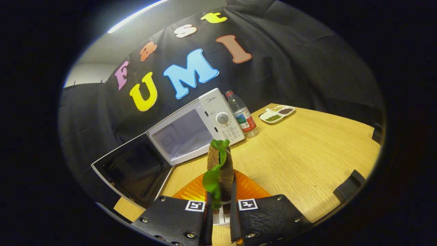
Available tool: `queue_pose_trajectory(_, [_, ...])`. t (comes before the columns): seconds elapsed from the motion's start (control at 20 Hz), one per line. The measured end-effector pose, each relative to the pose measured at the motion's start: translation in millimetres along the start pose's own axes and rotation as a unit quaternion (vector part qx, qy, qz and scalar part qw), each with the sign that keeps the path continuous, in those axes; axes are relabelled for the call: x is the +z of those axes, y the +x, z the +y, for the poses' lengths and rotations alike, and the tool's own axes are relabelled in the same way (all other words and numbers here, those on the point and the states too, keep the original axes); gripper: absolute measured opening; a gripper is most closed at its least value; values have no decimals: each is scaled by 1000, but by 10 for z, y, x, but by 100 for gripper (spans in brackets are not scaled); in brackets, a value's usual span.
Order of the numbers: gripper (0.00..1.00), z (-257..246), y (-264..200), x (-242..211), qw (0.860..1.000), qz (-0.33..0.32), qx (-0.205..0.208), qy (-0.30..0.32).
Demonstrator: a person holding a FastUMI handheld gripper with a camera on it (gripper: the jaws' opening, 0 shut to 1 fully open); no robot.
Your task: Open the microwave, put the food inside, and close the microwave door.
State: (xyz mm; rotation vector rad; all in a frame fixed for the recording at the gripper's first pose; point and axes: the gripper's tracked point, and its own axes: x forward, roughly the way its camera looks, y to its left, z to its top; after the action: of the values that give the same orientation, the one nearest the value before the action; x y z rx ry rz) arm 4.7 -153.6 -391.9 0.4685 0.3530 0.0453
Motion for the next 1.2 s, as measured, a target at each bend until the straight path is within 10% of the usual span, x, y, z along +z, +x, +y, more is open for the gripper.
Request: queue_pose_trajectory(1.2, [21, 1884, 1896, 242, 982, -27, 1, -187])
